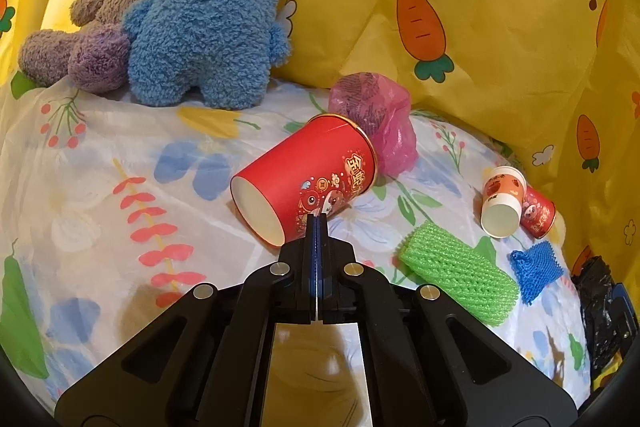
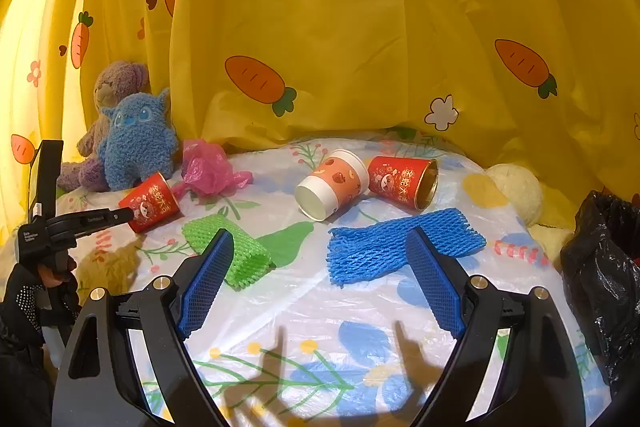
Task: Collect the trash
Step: 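Grasp the red paper cup with the left gripper while right gripper grasps orange-and-white cup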
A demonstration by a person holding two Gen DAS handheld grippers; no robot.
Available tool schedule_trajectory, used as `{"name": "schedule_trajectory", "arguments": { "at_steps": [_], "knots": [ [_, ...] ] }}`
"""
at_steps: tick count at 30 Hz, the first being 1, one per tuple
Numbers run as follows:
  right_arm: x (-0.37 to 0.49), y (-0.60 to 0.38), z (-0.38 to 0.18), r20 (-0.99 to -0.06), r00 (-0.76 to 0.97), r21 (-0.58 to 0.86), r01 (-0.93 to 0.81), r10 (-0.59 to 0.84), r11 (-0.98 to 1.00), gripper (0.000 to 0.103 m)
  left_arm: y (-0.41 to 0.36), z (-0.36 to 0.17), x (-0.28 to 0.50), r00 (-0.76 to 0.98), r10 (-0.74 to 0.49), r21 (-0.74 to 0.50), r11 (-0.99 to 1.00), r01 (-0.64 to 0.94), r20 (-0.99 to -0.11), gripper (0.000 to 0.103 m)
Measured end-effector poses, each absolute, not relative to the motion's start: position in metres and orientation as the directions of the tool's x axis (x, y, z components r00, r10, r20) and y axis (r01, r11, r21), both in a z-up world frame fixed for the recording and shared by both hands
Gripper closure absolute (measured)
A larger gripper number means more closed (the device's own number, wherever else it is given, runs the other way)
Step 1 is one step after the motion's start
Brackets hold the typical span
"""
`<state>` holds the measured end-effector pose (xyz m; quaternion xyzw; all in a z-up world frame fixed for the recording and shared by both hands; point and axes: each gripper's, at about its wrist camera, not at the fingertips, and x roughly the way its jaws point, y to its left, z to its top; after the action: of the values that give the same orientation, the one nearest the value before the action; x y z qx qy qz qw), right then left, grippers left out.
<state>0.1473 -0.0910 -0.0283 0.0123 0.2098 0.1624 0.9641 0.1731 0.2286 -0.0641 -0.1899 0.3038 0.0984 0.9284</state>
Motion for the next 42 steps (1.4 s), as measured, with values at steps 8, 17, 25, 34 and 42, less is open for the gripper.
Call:
{"name": "schedule_trajectory", "arguments": {
  "at_steps": [8,17,25,34,42],
  "knots": [
    [0.149,-0.089,-0.03,-0.408,0.853,0.105,-0.31,0.325,0.945,0.018,0.24,-0.06,0.162,0.797,0.151,-0.264,0.894,-0.363,-0.585,0.054],
    [0.151,-0.09,-0.034,-0.412,0.849,0.11,-0.313,0.33,0.943,0.018,0.245,-0.067,0.18,0.78,0.094,-0.305,0.886,-0.348,-0.619,0.085],
    [0.155,-0.09,-0.039,-0.43,0.842,0.109,-0.309,0.325,0.945,0.018,0.246,-0.073,0.185,0.779,0.059,-0.341,0.877,-0.34,-0.624,0.098],
    [0.163,-0.087,-0.033,-0.465,0.82,0.107,-0.323,0.335,0.94,0.018,0.235,-0.055,0.173,0.823,0.063,-0.349,0.885,-0.308,-0.565,0.1],
    [0.213,-0.071,-0.027,-0.542,0.784,0.127,-0.279,0.302,0.952,0.018,0.207,-0.031,0.167,0.865,0.054,-0.34,0.906,-0.252,-0.499,0.1]
  ]
}}
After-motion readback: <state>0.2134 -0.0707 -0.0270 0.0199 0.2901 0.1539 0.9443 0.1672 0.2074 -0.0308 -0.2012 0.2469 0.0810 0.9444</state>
